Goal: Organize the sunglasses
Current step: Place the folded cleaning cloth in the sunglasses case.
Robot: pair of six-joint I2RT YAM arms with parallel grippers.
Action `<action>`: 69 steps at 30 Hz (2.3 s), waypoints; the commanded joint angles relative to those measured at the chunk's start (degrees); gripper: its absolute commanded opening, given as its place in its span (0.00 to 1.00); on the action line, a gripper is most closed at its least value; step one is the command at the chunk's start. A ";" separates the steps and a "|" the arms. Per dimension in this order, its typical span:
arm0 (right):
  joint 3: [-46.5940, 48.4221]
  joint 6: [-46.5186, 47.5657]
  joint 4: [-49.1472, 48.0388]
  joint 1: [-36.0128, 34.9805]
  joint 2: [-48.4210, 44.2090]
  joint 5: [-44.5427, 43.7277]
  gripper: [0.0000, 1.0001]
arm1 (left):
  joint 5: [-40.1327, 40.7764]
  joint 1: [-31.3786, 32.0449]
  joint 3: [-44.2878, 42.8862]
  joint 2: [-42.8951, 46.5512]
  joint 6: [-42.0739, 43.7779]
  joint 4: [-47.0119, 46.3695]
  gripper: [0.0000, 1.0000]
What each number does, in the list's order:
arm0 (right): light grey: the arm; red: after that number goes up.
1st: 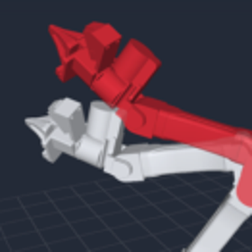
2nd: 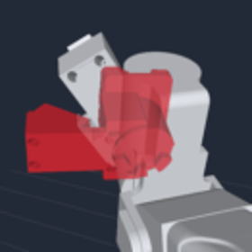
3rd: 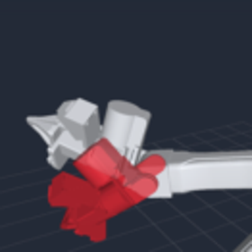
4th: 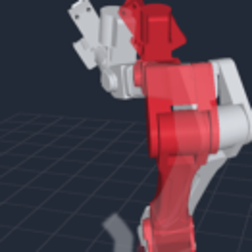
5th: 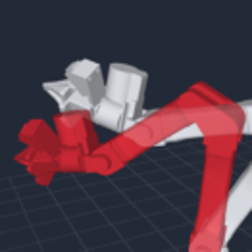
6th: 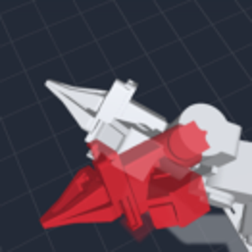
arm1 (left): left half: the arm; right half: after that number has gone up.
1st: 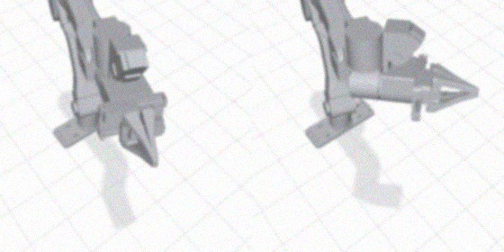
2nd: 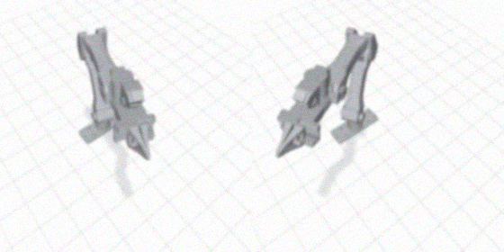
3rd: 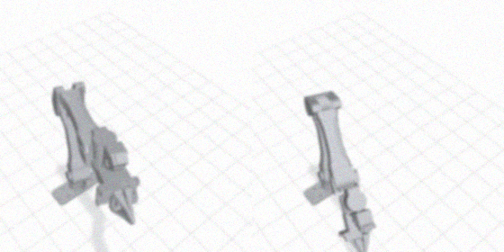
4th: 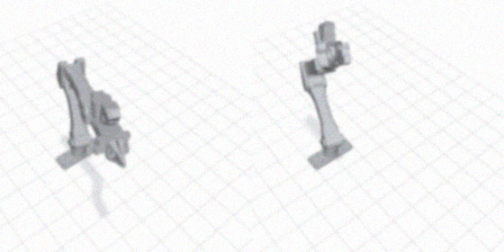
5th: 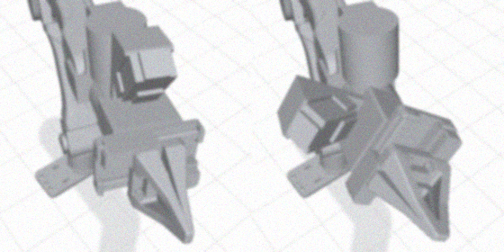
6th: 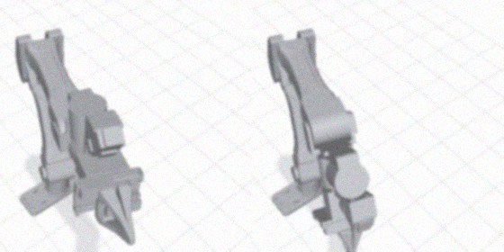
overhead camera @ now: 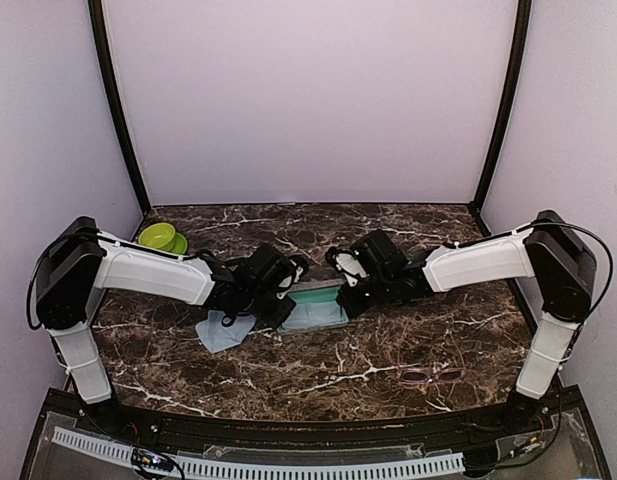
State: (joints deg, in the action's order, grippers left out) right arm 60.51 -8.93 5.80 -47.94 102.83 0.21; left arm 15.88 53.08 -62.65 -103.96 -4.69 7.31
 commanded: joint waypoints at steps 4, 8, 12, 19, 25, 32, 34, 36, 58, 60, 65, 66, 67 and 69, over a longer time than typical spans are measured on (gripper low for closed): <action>-0.53 -0.67 -1.41 -0.08 -1.32 0.32 0.00 | -0.35 -0.26 0.10 0.15 -0.33 -0.22 0.00; -0.23 -0.71 -1.35 -0.20 -1.14 0.41 0.03 | -0.93 -0.13 0.68 0.59 -1.06 0.27 0.04; 0.04 -0.80 -1.15 -0.14 -1.15 0.15 0.06 | -0.77 0.50 0.94 0.69 -1.58 1.02 0.08; 0.20 -1.33 -1.15 -0.15 -1.30 0.56 0.11 | -0.12 1.21 0.79 0.86 -2.06 1.82 0.13; -0.56 -2.15 -1.30 -0.15 -2.43 1.93 0.13 | -0.17 1.91 1.11 1.97 -2.81 2.71 0.16; -4.74 -4.63 -0.82 -0.19 -7.32 3.69 0.19 | -1.62 3.42 2.92 5.05 -5.42 3.96 0.26; -6.37 -5.38 0.13 -0.16 -9.69 3.72 0.22 | -2.41 3.56 3.92 6.67 -6.46 3.92 0.28; -7.87 -6.33 1.59 -0.20 -12.07 3.37 0.25 | -3.43 3.61 4.96 8.49 -7.28 3.54 0.32; -15.90 -28.80 38.88 7.59 -31.88 -16.36 0.84 | -14.26 11.88 -1.04 4.65 -7.86 -5.56 0.67; -16.33 -30.90 38.84 8.08 -32.36 -14.92 0.82 | -13.40 12.27 -1.26 4.54 -7.51 -5.68 0.68; -20.41 -36.07 39.36 9.25 -33.71 -14.57 0.79 | -11.67 12.40 -0.80 4.73 -6.28 -6.60 0.67; -20.97 -36.85 39.90 9.39 -34.00 -14.90 0.78 | -11.46 12.40 -0.60 4.72 -6.00 -6.86 0.67; -21.47 -37.53 40.24 9.44 -34.27 -14.92 0.78 | -11.26 12.40 -0.43 4.66 -5.85 -7.19 0.67; -22.36 -39.00 40.59 9.47 -34.93 -14.61 0.76 | -11.54 12.40 -0.20 4.44 -5.80 -7.89 0.68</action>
State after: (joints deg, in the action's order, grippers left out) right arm 39.90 -42.52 44.38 -39.03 69.69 -13.52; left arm 3.62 65.19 -62.35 -99.72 -11.77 1.58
